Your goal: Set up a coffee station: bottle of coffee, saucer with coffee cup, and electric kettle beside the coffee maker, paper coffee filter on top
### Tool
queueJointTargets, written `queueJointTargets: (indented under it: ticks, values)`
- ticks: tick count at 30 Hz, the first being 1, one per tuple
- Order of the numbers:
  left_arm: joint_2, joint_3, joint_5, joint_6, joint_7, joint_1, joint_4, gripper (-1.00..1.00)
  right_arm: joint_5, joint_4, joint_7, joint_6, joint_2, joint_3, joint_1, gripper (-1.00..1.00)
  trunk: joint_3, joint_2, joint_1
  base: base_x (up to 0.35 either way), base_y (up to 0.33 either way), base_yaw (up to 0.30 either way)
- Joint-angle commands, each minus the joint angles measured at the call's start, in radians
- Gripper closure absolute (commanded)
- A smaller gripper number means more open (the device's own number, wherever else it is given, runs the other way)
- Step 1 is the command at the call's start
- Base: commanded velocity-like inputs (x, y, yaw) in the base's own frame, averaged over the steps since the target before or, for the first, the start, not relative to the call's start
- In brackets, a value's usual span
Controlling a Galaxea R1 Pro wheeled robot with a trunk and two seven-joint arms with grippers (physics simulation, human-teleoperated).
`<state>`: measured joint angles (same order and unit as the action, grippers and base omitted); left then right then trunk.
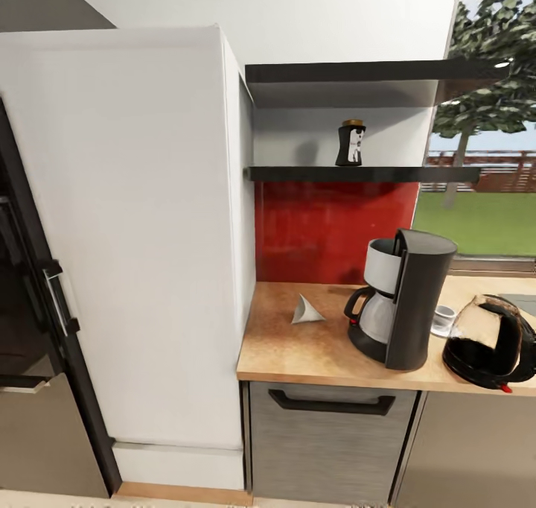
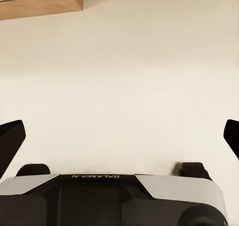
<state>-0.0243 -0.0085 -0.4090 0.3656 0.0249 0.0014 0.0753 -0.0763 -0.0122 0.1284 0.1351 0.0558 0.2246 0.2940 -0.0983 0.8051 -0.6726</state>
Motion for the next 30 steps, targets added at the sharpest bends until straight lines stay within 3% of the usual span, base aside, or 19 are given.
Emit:
queueJointTargets:
  ticks: [1, 5, 9, 15, 16, 17, 19, 24, 27, 28, 30]
  values:
    - [0.000, -0.001, -0.002, 0.002, 0.003, 0.000, 0.001, -1.00, -0.008, 0.005, 0.001, 0.000, -0.001, 0.008, 0.001, -1.00, -0.001, 0.001, 0.000, -0.196, 0.001, 0.000]
    - [0.000, -0.001, -0.002, 0.002, 0.002, 0.000, 0.001, -1.00, -0.006, 0.079, -0.027, -0.015, 0.001, 0.008, 0.001, -1.00, -0.001, 0.001, 0.000, -0.218, 0.000, 0.000]
    - [0.000, -0.001, -0.002, 0.002, 0.003, 0.000, 0.001, -1.00, -0.009, 0.215, -0.052, -0.052, 0.002, 0.007, 0.001, -1.00, -0.001, 0.001, 0.000, -0.069, 0.000, 0.000]
    - [0.000, -0.001, -0.002, 0.004, 0.003, 0.000, 0.001, -1.00, -0.026, 0.510, -0.092, -0.087, 0.017, -0.006, 0.001, -1.00, -0.001, 0.001, 0.000, -0.015, 0.000, 0.000]
    - [0.000, -0.001, -0.002, 0.004, 0.003, 0.000, 0.001, -1.00, -0.038, 0.576, -0.096, -0.090, 0.020, -0.020, 0.001, -1.00, -0.001, 0.001, 0.000, -0.003, 0.000, 0.000]
    - [0.000, -0.001, -0.002, 0.004, 0.003, 0.000, 0.001, -1.00, -0.070, 0.692, -0.092, -0.094, 0.020, -0.077, 0.001, -1.00, -0.001, 0.001, 0.000, -0.001, 0.000, 0.000]
    - [0.000, -0.001, -0.002, 0.004, 0.003, 0.000, 0.001, -1.00, -0.088, 0.792, -0.085, -0.098, 0.021, -0.123, 0.001, -1.00, -0.001, 0.001, 0.000, 0.000, 0.000, 0.000]
    - [-0.001, -0.001, -0.002, 0.003, 0.003, 0.000, 0.001, -1.00, -0.106, 1.025, -0.082, -0.148, 0.024, -0.163, 0.002, -1.00, -0.001, 0.001, 0.000, 0.000, 0.000, 0.000]
    - [-0.001, 0.000, -0.002, 0.004, 0.003, 0.000, 0.001, -1.00, -0.108, 1.244, -0.076, -0.297, 0.031, -0.181, 0.011, -1.00, -0.001, 0.001, 0.000, 0.000, 0.000, 0.000]
    - [0.000, 0.001, -0.002, 0.004, 0.003, 0.000, 0.001, -1.00, -0.117, 1.343, -0.073, -0.479, 0.045, -0.214, 0.175, -1.00, -0.001, 0.001, 0.000, 0.000, 0.000, 0.000]
    - [0.000, 0.001, -0.002, 0.004, 0.003, 0.000, 0.001, -1.00, -0.118, 1.283, -0.071, -0.479, 0.049, -0.215, 0.221, -1.00, -0.001, 0.001, 0.000, 0.000, 0.000, 0.000]
